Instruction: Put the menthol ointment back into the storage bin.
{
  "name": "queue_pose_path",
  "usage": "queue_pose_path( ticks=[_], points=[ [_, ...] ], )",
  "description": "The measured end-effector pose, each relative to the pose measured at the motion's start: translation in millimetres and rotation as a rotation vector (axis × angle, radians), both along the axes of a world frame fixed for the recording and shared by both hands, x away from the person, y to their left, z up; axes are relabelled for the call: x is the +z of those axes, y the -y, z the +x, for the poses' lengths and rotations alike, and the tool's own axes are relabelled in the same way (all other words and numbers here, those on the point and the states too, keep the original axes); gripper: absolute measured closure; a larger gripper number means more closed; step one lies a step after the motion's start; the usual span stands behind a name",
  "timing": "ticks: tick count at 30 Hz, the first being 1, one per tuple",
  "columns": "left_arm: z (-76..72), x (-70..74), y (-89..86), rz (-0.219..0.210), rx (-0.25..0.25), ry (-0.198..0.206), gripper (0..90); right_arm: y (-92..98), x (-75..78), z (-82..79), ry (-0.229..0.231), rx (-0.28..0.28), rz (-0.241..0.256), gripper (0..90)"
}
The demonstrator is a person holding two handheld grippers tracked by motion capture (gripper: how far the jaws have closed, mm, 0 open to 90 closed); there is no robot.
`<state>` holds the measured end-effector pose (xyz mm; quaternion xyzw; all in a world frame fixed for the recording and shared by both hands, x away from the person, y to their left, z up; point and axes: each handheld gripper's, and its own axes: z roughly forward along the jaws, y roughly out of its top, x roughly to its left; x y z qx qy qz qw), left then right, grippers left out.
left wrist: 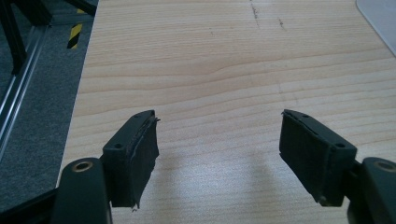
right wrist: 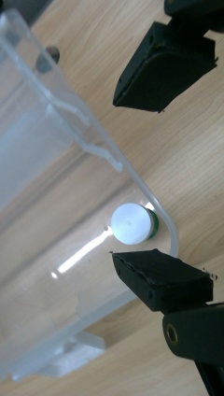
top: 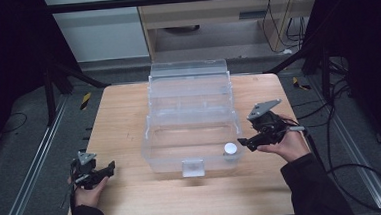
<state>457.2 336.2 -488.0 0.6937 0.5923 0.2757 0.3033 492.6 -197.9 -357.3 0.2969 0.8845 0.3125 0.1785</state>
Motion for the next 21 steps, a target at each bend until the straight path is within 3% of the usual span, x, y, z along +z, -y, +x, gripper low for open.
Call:
queue_pose_path(
  ticks=[2, 3, 10, 11, 14, 19, 21],
  points=[
    [0.0, 0.0, 0.0, -0.001, -0.001, 0.0, 28.2, 3.9, -1.1, -2.7, 0.011, -0.023, 0.024, 19.8],
    [-0.1, 0.2, -0.1, -0.003, -0.002, 0.0, 29.3, 12.1, -4.9, -8.4, 0.03, -0.082, 0.072, 18.1],
    [-2.0, 2.2, 0.7, -0.017, -0.017, 0.009, 38.5, 41.0, -27.0, -23.3, 0.085, -0.237, 0.218, 19.6],
    [-2.0, 2.2, 0.7, -0.017, -0.017, 0.009, 40.4, 41.0, -27.0, -23.3, 0.085, -0.237, 0.218, 19.6],
    [-2.6, 2.9, 0.8, -0.029, -0.033, 0.009, 46.9, 54.8, -48.3, -28.8, 0.061, -0.29, 0.253, 21.7],
    [-3.4, 3.8, 1.8, -0.031, -0.042, 0.007, 53.7, 65.7, -70.4, -32.3, 0.053, -0.337, 0.29, 24.0],
    [-3.7, 4.0, 1.9, -0.033, -0.043, 0.007, 54.6, 70.0, -77.3, -32.0, 0.059, -0.354, 0.278, 23.5]
  ],
)
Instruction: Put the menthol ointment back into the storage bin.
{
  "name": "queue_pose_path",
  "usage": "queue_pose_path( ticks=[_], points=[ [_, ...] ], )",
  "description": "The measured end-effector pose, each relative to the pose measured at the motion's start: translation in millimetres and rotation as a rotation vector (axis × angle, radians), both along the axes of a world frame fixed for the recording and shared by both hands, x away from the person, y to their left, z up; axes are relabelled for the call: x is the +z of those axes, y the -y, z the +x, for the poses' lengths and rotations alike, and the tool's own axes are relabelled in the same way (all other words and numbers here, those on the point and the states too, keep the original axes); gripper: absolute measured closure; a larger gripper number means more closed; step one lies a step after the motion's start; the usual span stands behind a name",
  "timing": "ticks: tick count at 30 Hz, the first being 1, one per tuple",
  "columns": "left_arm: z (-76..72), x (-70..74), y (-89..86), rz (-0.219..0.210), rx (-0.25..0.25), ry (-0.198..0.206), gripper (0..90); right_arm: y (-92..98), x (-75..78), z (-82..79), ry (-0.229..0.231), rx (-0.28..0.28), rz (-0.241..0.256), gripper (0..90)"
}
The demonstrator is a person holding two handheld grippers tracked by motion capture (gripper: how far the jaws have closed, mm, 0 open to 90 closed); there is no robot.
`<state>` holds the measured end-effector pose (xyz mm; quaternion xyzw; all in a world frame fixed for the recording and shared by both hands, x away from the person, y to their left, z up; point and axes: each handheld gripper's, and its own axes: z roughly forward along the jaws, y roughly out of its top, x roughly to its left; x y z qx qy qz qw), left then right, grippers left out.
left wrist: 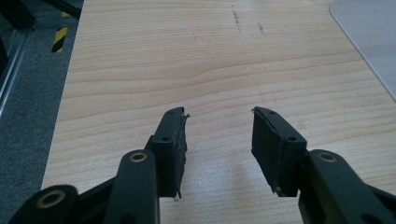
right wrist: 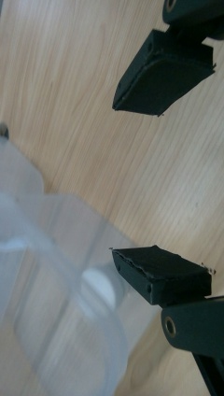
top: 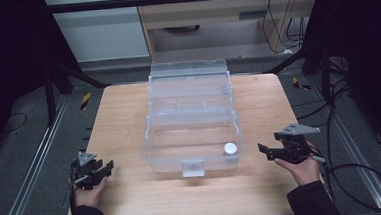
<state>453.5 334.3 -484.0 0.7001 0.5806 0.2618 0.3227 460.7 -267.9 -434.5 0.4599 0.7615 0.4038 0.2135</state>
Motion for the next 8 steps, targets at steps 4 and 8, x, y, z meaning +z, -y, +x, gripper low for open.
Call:
queue_pose_path(
  ticks=[4, 8],
  points=[
    [-0.4, 0.5, -0.4, 0.004, 0.003, 0.003, 54.6, 12.9, -16.7, -0.3, 0.026, -0.072, 0.02, 20.8],
    [0.2, 1.0, -1.5, 0.009, 0.011, 0.01, 52.6, 21.9, -27.8, -1.5, 0.027, -0.113, 0.027, 18.8]
  ],
)
